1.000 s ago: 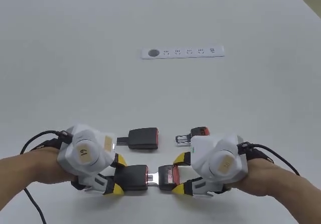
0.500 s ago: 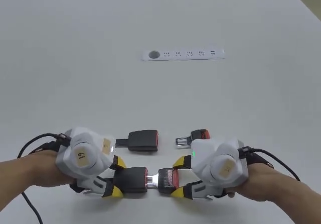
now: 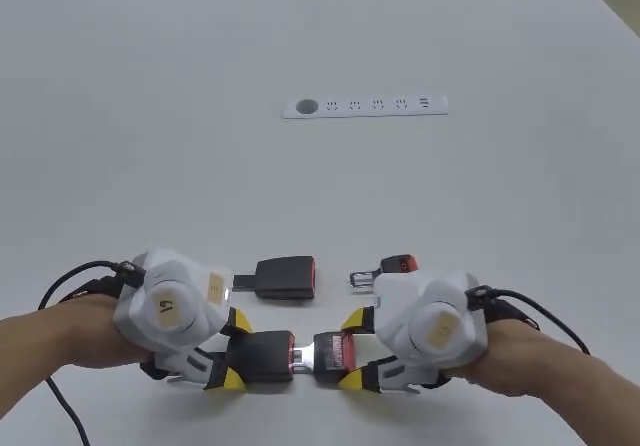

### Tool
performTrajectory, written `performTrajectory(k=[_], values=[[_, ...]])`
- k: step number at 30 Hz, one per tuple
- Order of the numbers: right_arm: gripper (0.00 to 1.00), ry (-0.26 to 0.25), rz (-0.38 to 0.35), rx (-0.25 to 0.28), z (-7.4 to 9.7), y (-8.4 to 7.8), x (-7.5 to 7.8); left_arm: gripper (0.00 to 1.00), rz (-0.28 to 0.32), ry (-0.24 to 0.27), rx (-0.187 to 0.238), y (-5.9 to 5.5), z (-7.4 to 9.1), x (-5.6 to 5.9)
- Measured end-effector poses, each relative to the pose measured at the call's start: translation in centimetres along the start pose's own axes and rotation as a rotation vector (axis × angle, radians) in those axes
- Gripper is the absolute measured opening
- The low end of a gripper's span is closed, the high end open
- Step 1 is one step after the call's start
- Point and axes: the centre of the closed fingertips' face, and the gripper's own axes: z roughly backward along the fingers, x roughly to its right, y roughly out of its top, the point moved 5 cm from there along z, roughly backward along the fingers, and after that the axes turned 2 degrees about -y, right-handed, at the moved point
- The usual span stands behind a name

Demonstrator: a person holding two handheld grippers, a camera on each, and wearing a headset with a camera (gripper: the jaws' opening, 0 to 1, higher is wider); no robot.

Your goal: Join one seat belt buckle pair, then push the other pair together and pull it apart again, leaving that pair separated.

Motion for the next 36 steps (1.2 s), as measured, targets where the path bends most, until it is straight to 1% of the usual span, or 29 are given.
performTrajectory(k=[7,13,18,28,30,32,36], values=[[0.27,-0.002,-0.003,-0.005,-0.2,0.2,0.0,0.31,0.008,0.003,-0.003,-0.2,0.0,-0.2],[0.27,0.000,-0.007,-0.012,-0.3,0.3,-0.1,0.31,0.022,0.009,0.002,-0.1,-0.1,-0.1],[0.27,-0.005,-0.013,-0.016,-0.4,0.5,-0.2,0.31,0.015,0.008,-0.001,0.1,-0.1,0.0],[0.27,0.003,0.002,-0.009,-0.3,0.6,-0.2,0.31,-0.005,0.004,0.000,0.1,0.0,0.0],[0.27,0.003,-0.004,0.006,-0.6,1.0,-0.3,0.31,-0.008,0.003,-0.001,0.2,0.0,0.0],[0.27,0.004,-0.005,0.001,-0.8,1.3,-0.3,0.31,-0.004,0.004,-0.004,0.2,0.0,0.0],[0.27,0.002,-0.008,0.001,-0.7,1.1,-0.3,0.31,-0.003,0.004,0.000,0.2,0.0,0.0]])
